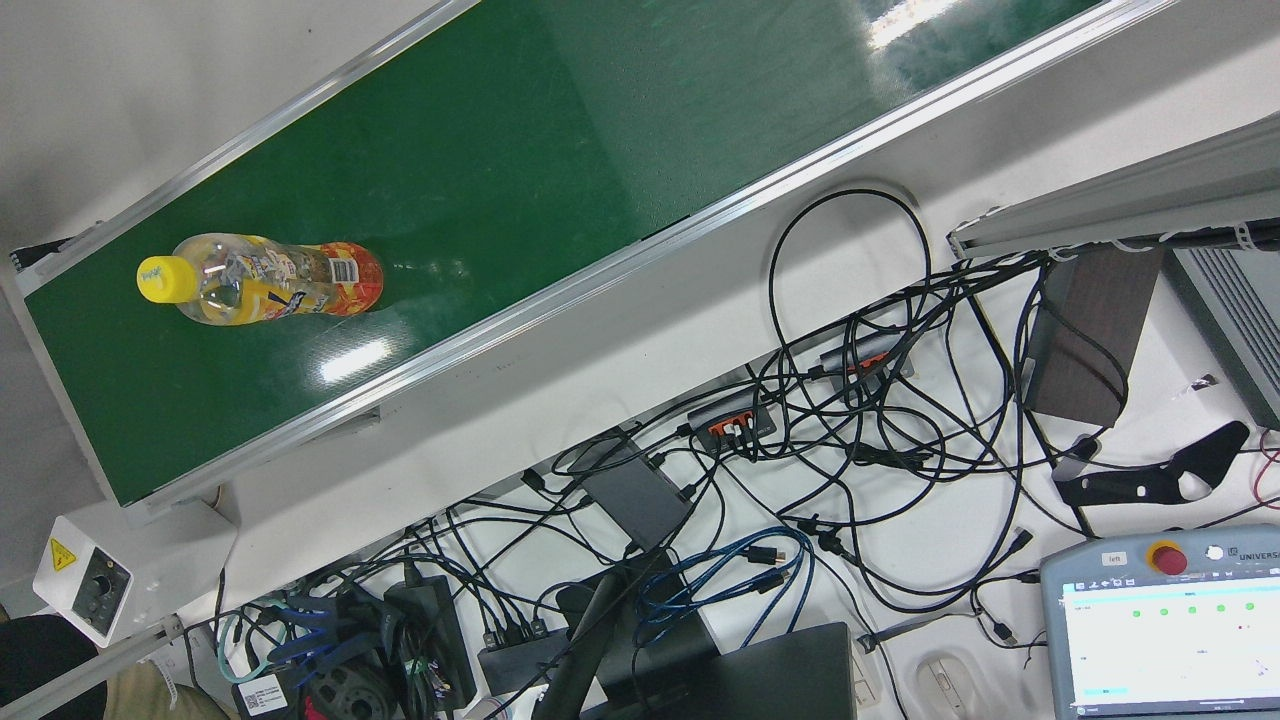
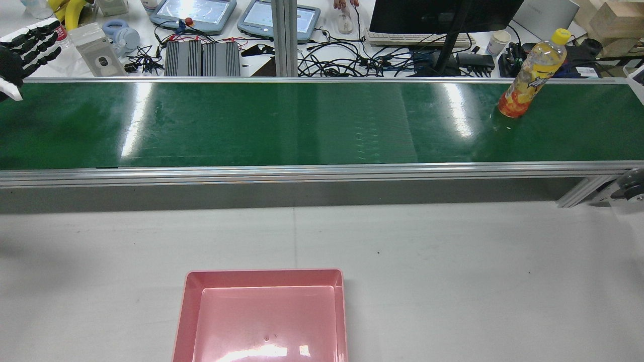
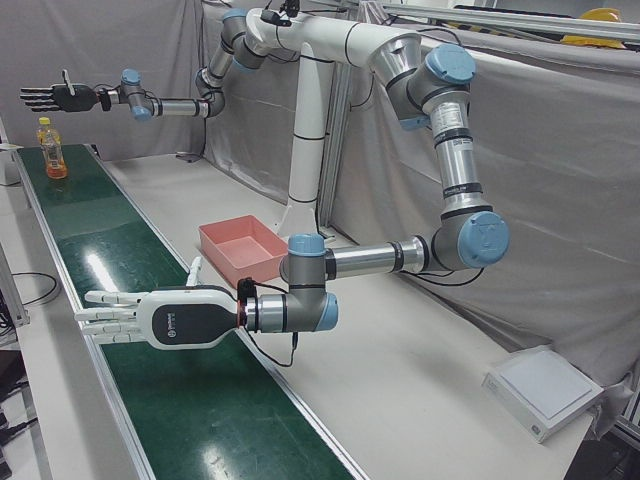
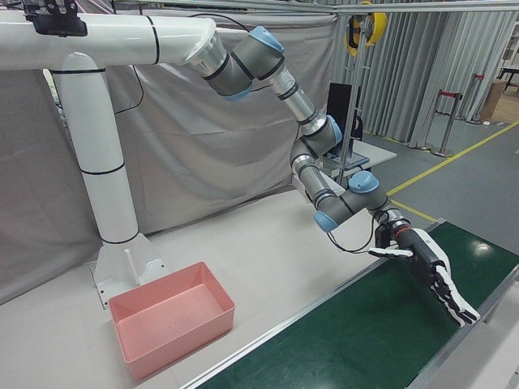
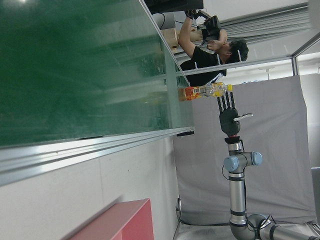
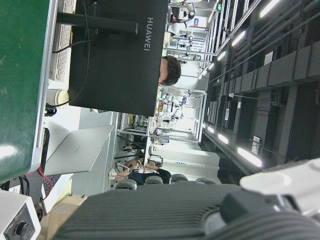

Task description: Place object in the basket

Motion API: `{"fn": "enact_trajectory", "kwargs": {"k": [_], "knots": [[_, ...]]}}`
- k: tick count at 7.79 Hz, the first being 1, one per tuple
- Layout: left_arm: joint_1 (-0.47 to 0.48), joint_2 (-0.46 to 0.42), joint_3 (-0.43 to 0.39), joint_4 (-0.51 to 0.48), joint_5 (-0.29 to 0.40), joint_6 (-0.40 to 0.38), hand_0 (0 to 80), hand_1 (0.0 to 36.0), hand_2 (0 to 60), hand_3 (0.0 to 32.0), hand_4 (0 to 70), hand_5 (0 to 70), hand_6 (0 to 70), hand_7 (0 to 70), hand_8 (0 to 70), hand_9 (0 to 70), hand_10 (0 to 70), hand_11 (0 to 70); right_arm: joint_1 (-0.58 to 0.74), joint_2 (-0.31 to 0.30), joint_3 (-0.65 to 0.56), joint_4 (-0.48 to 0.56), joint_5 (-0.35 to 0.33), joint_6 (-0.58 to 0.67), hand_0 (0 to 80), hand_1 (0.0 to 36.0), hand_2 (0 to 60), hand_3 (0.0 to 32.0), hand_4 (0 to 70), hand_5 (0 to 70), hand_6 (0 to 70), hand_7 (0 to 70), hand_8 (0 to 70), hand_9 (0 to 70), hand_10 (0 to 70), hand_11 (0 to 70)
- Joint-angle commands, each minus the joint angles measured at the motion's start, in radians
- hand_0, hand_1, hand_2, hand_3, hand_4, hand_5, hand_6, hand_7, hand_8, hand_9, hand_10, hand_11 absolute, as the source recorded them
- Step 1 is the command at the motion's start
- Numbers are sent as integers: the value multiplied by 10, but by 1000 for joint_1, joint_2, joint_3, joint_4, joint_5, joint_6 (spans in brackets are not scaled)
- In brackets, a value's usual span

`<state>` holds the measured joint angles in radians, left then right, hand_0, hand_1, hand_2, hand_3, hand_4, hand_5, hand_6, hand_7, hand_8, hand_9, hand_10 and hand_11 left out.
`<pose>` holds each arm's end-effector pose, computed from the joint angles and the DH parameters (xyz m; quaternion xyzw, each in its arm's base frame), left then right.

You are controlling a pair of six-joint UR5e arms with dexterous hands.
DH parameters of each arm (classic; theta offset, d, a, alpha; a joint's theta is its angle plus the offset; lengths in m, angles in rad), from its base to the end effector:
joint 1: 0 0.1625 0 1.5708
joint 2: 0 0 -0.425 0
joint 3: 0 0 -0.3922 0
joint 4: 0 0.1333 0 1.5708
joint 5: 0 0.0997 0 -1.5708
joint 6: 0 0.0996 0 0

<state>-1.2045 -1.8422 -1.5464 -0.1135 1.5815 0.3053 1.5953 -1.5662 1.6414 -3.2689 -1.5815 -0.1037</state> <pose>0.0995 -0.6287 0.5342 -0.0281 0.8219 -0.5356 0.1916 0.1441 -0.4839 0.6628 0.0402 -0.6873 0.7246 0.0324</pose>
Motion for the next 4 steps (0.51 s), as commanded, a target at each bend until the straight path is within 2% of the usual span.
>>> {"fn": "enact_trajectory", "kwargs": {"k": [1, 4], "knots": [[0, -2, -1, 0, 0, -2, 558, 23, 0, 0, 112, 80, 0, 0, 0, 0, 20, 43, 0, 0, 0, 0, 0, -1, 0, 0, 0, 0, 0, 0, 0, 0, 0, 0, 0, 0], [0, -3, -3, 0, 2, -3, 557, 22, 0, 0, 109, 79, 0, 0, 0, 0, 17, 38, 0, -1, -2, 0, 0, -1, 0, 0, 0, 0, 0, 0, 0, 0, 0, 0, 0, 0]]}}
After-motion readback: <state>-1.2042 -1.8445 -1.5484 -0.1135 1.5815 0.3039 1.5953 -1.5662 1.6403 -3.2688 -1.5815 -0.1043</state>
